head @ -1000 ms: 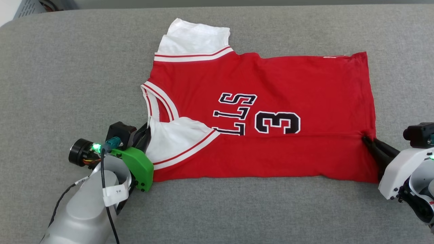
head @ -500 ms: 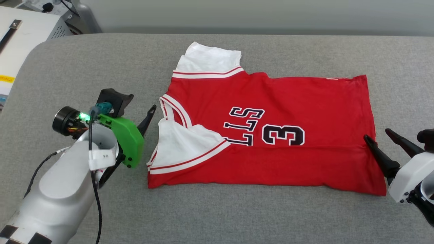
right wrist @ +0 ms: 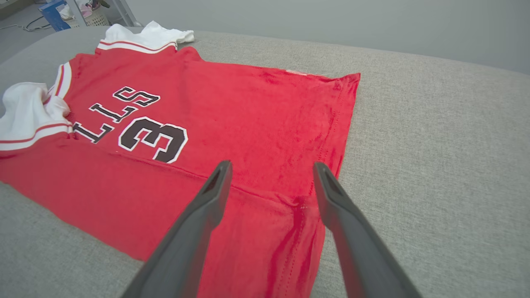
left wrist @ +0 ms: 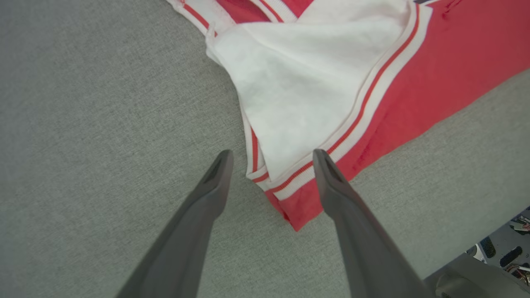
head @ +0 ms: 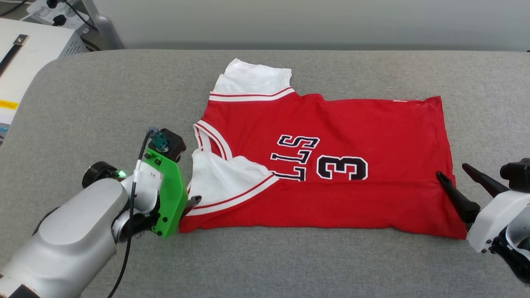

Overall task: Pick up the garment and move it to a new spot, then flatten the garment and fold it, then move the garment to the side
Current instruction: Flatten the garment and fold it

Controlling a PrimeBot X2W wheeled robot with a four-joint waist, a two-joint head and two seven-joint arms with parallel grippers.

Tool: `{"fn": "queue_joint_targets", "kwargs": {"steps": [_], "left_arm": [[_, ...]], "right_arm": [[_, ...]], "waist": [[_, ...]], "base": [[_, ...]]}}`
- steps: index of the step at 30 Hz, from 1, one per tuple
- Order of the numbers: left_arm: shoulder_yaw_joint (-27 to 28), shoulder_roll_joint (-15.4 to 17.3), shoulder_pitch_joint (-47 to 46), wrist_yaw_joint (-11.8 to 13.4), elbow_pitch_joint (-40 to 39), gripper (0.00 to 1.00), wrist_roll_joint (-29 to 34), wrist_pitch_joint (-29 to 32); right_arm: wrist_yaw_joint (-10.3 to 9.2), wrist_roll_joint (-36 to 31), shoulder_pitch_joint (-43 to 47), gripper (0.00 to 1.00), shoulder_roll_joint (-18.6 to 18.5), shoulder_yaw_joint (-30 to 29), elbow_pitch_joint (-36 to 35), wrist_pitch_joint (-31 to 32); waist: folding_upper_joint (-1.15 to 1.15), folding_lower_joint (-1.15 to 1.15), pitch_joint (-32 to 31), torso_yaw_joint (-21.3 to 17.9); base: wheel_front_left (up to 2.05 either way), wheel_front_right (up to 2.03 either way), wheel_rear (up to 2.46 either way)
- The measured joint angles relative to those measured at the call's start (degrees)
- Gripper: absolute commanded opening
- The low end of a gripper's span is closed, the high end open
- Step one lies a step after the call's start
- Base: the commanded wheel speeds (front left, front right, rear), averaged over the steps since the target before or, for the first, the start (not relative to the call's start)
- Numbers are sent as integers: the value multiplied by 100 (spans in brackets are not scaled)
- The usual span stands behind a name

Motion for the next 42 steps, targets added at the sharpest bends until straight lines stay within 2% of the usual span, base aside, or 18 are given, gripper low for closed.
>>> {"fn": "queue_joint_targets", "kwargs": {"steps": [8,21,22,23,24,29,33,38,42], "left_arm": [[-271,48,109,0,343,100,-258,85],[-414,-113,207,-29,1082,100,-697,-129],[-443,-104,204,-29,1084,89,-755,-146],[-474,-90,203,-29,1084,25,-789,-191],[-497,-82,203,-29,1083,0,-816,-252],[-595,-73,191,-25,1098,0,-836,-677],[-639,-22,190,-26,1024,0,-848,-1015],[-652,60,185,-24,672,0,-766,-1441],[-648,205,179,-9,356,0,-657,-1642]], "right_arm": [[0,-47,1,100,74,-74,-84,123],[0,-125,-35,100,116,-122,-218,256],[0,-157,-47,100,115,-126,-234,256],[0,-183,-62,100,112,-140,-258,256],[0,-204,-78,100,105,-148,-291,257],[0,-311,-256,100,-27,-203,-521,397],[0,-398,-432,100,-303,-236,-753,731],[0,-286,-524,100,-813,-130,-1184,1606],[0,-52,-583,100,-1076,-109,-1499,2224]], "waist": [[0,0,115,-125],[0,-1,332,-301],[0,0,337,-314],[0,0,339,-323],[0,-1,335,-324],[0,0,282,-331],[0,-1,200,-326],[0,0,104,-286],[0,0,84,-242]], "base": [[0,0,0],[0,0,0],[0,0,0],[0,0,0],[0,0,0],[0,0,0],[0,0,0],[0,0,0],[0,0,0]]}}
